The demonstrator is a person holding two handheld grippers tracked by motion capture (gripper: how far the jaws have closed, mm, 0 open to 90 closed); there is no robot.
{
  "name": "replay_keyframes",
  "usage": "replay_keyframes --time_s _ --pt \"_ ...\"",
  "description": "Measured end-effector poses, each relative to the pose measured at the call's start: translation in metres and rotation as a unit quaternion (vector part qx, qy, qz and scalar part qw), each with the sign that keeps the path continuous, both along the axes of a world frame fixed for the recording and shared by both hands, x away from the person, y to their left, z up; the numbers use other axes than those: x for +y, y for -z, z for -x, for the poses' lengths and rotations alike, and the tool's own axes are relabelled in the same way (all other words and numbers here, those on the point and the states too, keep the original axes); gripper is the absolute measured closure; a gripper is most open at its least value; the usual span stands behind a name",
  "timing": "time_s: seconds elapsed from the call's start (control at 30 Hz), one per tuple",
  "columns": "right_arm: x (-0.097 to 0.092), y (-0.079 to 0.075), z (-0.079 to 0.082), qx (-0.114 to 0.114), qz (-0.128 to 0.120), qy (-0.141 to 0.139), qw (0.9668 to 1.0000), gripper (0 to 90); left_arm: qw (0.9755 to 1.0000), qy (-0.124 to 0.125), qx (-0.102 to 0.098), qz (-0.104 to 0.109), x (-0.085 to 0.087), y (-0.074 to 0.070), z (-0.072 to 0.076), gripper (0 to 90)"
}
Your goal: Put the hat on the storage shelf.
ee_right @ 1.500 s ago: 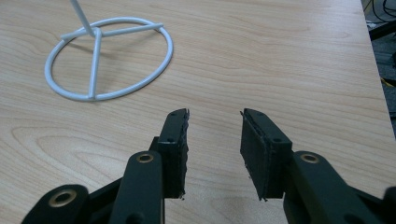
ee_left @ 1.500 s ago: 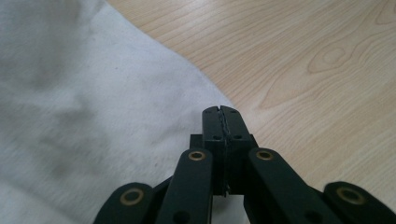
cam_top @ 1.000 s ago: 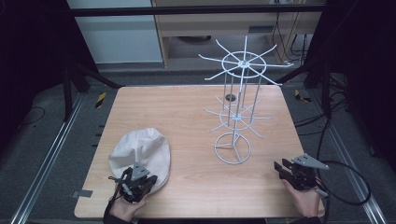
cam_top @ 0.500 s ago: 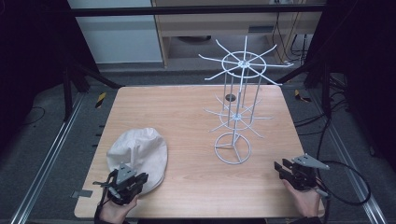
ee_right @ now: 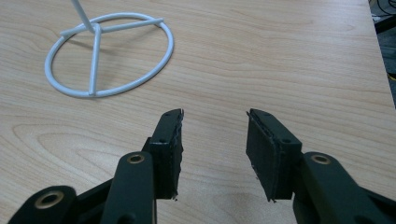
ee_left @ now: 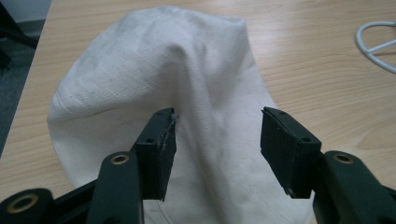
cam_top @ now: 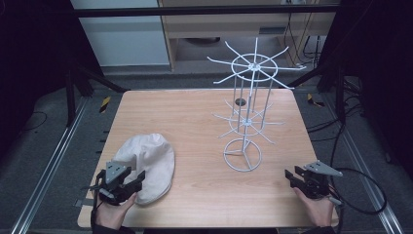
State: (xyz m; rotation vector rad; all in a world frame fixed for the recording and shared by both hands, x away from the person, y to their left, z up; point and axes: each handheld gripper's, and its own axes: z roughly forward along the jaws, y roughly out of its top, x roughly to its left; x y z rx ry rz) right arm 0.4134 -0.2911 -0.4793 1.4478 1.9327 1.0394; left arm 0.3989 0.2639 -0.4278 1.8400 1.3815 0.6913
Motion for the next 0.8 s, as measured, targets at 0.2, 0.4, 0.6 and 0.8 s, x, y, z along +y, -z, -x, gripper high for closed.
replay_keyframes --time_s 0.2,0.4,0.6,0.8 --pt "0.0 0.0 0.0 0.003 -0.005 -0.001 1.0 55.0 0.9998 -0.009 0.018 0.003 0.001 0.005 -0.018 45.4" --pt "-0.001 0.001 -0.001 0.002 -0.004 -0.003 1.0 54.9 0.9994 -0.009 0.034 0.0 0.002 0.011 -0.032 50.4" --pt "0.0 0.001 -0.001 0.004 -0.002 -0.003 1.0 54.8 0.9992 -0.013 0.039 0.002 0.0 0.013 -0.038 60.3" --pt "0.001 0.001 -0.001 0.005 -0.002 -0.003 1.0 54.7 0.9984 -0.008 0.055 0.011 0.003 0.017 -0.043 81.9"
